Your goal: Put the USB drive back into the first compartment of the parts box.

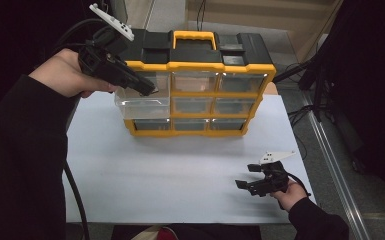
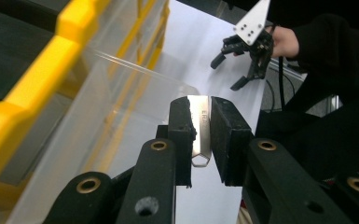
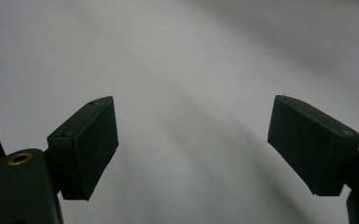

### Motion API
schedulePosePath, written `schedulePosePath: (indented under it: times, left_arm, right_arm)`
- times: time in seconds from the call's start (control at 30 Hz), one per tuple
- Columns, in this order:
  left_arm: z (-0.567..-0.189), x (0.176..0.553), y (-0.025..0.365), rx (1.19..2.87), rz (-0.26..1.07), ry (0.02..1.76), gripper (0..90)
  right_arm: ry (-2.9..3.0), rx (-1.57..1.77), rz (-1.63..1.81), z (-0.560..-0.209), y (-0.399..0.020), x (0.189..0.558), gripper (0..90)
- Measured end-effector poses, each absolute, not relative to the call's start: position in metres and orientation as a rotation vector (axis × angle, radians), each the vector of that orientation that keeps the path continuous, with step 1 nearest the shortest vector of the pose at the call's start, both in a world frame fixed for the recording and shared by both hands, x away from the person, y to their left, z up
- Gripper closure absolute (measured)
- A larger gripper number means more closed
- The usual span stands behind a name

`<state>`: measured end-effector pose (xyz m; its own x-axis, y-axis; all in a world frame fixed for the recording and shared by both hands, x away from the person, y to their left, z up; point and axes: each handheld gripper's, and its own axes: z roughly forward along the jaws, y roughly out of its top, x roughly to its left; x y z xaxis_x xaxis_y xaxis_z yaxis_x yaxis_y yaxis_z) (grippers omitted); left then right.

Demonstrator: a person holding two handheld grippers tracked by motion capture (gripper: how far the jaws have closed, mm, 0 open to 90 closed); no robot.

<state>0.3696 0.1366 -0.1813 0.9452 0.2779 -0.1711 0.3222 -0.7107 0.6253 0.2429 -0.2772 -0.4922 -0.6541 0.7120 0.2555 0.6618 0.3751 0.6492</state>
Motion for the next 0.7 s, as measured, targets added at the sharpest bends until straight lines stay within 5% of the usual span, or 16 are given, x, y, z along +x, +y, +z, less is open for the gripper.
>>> schedulePosePath:
  times: [0.7]
  left_arm:
    - [-0.195,0.398,0.145,2.412,-0.003,0.45,79.8]
  right_arm:
    - [2.556,1.273,1.157,-0.492,-0.276,0.243,14.2]
